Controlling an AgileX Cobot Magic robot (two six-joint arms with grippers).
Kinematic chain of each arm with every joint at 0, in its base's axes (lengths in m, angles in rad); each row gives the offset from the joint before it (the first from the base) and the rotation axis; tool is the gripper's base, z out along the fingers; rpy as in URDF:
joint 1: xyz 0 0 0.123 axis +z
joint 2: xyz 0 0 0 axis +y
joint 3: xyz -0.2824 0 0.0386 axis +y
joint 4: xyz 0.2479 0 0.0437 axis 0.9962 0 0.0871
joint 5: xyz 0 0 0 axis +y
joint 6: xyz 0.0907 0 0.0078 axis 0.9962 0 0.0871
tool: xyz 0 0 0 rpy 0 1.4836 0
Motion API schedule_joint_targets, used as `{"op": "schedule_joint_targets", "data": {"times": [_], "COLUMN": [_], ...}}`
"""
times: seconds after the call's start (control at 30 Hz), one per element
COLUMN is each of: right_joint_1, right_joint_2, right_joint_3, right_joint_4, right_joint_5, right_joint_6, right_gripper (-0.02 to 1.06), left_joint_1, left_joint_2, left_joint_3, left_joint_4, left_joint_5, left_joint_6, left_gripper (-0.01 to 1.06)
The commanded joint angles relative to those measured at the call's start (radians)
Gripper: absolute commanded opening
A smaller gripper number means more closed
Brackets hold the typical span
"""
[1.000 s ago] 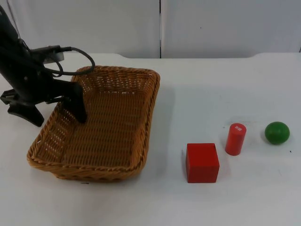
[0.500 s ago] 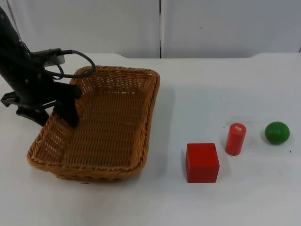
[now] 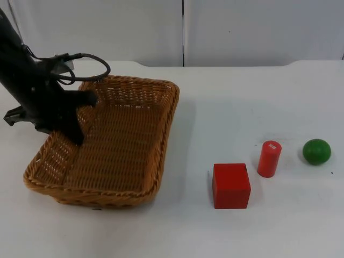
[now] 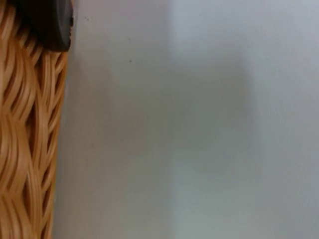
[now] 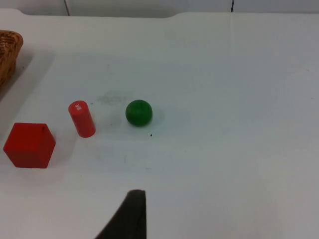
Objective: Pick up the basket with the left hand and place the object to the left of the red cylinder into the basket with the right hand.
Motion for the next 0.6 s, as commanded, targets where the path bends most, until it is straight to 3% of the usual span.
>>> {"op": "schedule_joint_targets", "data": {"times": [0.0, 0.2, 0.57], "right_joint_1": [0.0, 0.0, 0.0], "right_joint_2": [-0.003, -0.003, -0.003], "right_joint_3": [-0.003, -0.003, -0.003], "right_joint_4": [-0.005, -0.005, -0.005], "right_joint_5": [-0.007, -0.007, -0.007], "right_joint_6": [0.0, 0.0, 0.0], "right_gripper": [1.05, 1.05, 1.05], "left_joint_1": [-0.001, -0.001, -0.001], "left_joint_2": [-0.02, -0.087, -0.264], "left_joint_3": [-0.003, -0.003, -0.003], "left_joint_4": [-0.001, -0.007, -0.035], "left_joint_5": [0.025, 0.06, 0.23], "left_joint_6": [-0.017, -0.047, -0.098], "left_gripper": [0.0, 0.0, 0.0]}}
